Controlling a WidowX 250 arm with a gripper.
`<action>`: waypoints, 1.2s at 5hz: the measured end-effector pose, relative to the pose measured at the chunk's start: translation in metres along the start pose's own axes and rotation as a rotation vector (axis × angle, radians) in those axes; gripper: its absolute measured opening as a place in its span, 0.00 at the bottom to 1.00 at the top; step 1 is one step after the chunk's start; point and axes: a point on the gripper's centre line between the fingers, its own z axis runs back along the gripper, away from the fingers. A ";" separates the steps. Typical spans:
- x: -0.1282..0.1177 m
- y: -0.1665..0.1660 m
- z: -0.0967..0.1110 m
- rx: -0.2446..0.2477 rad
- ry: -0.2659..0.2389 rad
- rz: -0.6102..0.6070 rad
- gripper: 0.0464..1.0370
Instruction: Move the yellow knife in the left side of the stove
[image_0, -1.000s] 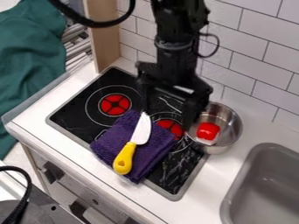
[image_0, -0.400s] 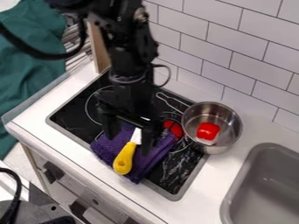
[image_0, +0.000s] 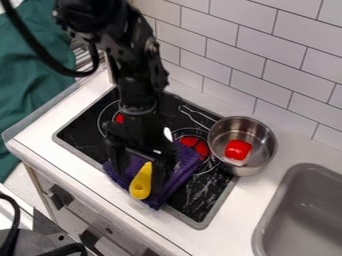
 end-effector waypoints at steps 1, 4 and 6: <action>0.011 0.000 -0.014 -0.004 0.043 0.020 0.97; 0.012 0.000 -0.024 -0.002 0.085 0.028 0.34; 0.019 0.003 0.017 0.039 -0.009 0.048 0.32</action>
